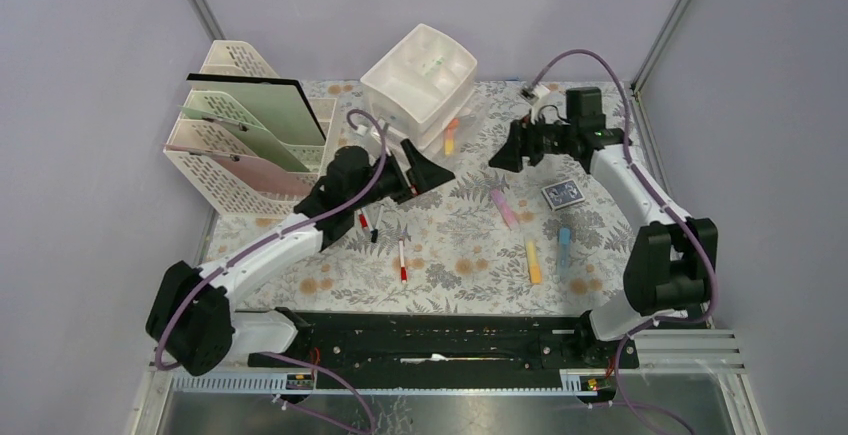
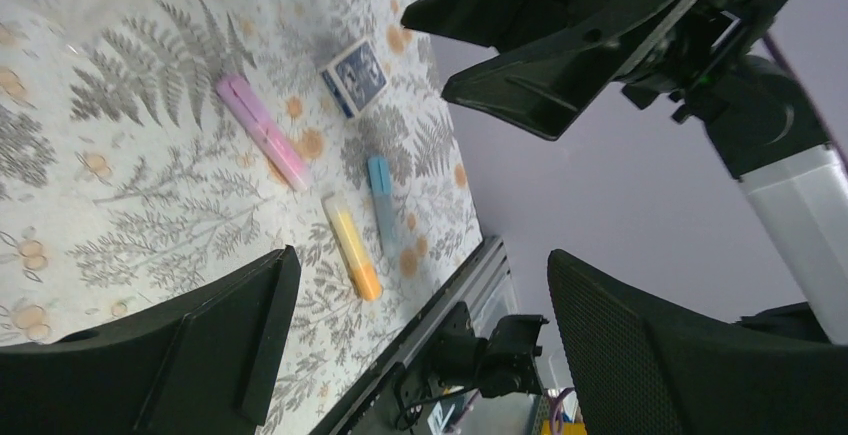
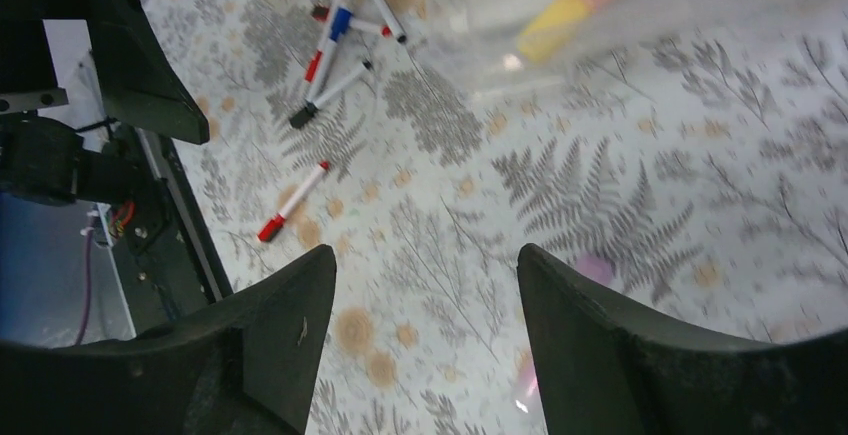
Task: Organize the desk
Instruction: Place the stationery in the drawer, then pick up the stationery from the center of the board.
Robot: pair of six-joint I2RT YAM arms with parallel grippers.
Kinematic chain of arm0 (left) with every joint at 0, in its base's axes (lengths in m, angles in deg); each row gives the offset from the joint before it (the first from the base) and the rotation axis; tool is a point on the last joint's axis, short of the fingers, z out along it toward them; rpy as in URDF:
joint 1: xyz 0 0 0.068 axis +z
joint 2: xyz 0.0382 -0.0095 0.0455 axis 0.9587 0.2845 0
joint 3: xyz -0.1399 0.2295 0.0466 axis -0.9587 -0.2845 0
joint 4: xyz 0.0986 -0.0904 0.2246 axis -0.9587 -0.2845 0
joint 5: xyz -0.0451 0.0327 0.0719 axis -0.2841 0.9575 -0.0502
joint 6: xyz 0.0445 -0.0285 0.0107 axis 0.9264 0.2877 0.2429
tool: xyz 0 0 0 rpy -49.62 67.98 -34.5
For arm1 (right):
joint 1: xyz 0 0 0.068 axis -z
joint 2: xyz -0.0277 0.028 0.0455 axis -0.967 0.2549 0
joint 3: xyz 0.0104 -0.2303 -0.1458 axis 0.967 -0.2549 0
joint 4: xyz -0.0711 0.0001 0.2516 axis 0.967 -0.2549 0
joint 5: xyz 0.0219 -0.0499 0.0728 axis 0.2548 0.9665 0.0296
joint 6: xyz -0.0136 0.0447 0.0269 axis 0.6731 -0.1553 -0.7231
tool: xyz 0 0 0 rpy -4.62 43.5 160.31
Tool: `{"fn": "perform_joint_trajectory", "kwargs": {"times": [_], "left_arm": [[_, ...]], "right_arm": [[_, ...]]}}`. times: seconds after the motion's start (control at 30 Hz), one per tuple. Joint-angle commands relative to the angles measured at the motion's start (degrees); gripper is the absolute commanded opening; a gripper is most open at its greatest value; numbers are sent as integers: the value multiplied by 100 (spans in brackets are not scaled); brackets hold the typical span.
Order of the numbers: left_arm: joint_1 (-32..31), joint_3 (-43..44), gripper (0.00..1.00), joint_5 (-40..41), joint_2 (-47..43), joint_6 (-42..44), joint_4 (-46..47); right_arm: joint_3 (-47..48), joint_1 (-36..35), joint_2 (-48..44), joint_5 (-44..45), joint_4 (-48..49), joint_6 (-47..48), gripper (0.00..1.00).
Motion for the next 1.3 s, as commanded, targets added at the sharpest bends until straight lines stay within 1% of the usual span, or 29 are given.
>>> {"fn": "perform_joint_trajectory", "kwargs": {"times": [0.0, 0.13, 0.3, 0.5, 0.7, 0.83, 1.03, 1.23, 1.27], "left_arm": [[-379, 381, 99, 265, 368, -82, 335], [-690, 738, 99, 431, 789, -16, 27], [-926, 1156, 99, 463, 1232, 157, -308], [-1023, 1376, 99, 475, 1401, 362, -561], [-1024, 1260, 99, 505, 1242, 502, -661], [-1024, 1163, 99, 510, 1161, 539, -661], [-1025, 1084, 99, 538, 1037, 609, -688], [-1031, 924, 99, 689, 841, 681, -731], [-1024, 894, 99, 694, 816, 687, -731]], "right_arm": [[-473, 412, -602, 75, -740, 1024, 75], [-995, 724, -1065, 481, -1114, 1531, 78], [-1529, 806, -1639, 1562, -1675, 2120, 80], [-1976, 824, -1922, 2815, -2157, 2246, 81], [-2364, 824, -1841, 3856, -2331, 2263, 81], [-2690, 824, -1697, 4211, -2150, 2241, 84], [-2946, 823, -1282, 4329, -1790, 2152, 83], [-2884, 825, -890, 4497, -1414, 1876, 78], [-2864, 825, -824, 4504, -1353, 1836, 75]]}}
